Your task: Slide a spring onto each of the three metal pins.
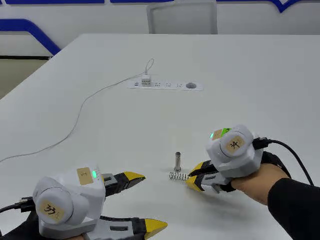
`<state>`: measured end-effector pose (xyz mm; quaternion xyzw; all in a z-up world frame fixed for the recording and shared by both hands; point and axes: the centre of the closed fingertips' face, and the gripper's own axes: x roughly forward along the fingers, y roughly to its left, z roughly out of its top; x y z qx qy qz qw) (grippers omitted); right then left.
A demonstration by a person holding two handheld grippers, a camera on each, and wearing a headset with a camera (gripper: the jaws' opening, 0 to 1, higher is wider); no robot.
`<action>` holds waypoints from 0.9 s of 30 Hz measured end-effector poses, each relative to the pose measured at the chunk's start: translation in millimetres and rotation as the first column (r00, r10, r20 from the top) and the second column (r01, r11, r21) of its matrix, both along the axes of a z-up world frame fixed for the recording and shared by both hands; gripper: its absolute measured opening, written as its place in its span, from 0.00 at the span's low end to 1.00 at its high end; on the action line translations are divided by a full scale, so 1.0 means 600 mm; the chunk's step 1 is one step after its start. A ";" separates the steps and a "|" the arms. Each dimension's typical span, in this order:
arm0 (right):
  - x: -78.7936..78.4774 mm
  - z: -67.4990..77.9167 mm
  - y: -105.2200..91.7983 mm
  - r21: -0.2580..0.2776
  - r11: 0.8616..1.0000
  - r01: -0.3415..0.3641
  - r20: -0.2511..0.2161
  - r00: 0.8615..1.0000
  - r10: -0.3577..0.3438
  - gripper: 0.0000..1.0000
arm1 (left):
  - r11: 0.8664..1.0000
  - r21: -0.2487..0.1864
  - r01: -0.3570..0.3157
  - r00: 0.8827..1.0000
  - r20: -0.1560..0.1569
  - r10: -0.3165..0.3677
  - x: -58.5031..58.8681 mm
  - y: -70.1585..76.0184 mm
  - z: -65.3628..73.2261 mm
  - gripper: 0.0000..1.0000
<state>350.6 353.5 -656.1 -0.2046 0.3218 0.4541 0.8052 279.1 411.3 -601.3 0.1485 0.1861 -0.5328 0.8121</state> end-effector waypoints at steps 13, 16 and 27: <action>0.002 0.036 0.000 0.001 1.000 0.001 0.008 1.000 -0.002 0.12 | 1.000 -0.006 0.003 1.000 0.007 -0.003 0.003 0.003 0.001 0.61; 0.000 0.042 0.001 -0.008 1.000 -0.001 -0.002 1.000 0.001 0.12 | 1.000 -0.008 0.002 1.000 0.010 -0.002 0.004 0.004 0.002 0.61; -0.026 0.071 0.010 -0.034 0.998 -0.057 -0.026 0.998 0.056 0.12 | 1.000 0.001 0.014 1.000 0.017 -0.014 0.005 0.002 -0.001 0.61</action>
